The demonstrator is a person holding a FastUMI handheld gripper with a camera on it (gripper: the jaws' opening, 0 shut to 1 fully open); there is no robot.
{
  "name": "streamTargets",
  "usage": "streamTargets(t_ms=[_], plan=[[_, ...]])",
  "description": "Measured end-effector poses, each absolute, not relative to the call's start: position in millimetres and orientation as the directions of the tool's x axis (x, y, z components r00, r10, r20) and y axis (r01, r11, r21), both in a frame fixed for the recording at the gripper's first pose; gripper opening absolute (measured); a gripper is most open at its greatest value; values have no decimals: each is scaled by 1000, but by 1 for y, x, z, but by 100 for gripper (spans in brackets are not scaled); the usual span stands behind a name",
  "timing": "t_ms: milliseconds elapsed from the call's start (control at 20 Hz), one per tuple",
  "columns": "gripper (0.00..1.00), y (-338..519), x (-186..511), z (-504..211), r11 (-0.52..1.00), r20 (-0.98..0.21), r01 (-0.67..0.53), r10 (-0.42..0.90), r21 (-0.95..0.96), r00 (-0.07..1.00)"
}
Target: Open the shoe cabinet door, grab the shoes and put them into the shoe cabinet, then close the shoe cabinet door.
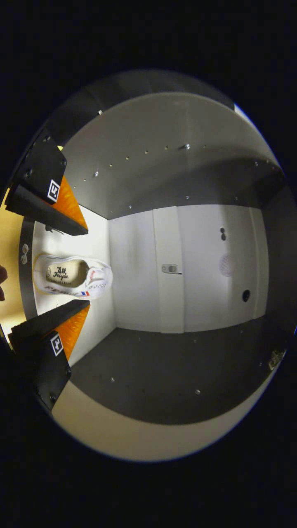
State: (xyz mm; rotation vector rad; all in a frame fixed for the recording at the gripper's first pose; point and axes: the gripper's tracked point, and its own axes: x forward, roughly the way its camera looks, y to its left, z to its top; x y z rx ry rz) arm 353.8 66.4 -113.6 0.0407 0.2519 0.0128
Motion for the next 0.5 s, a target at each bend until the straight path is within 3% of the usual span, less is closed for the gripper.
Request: streamTargets(t_ms=[250, 500], plan=[[98, 61, 267, -54, 999, -123, -30, 31, 16, 992], [97, 33, 149, -20, 1000, -26, 23, -22, 18, 999]])
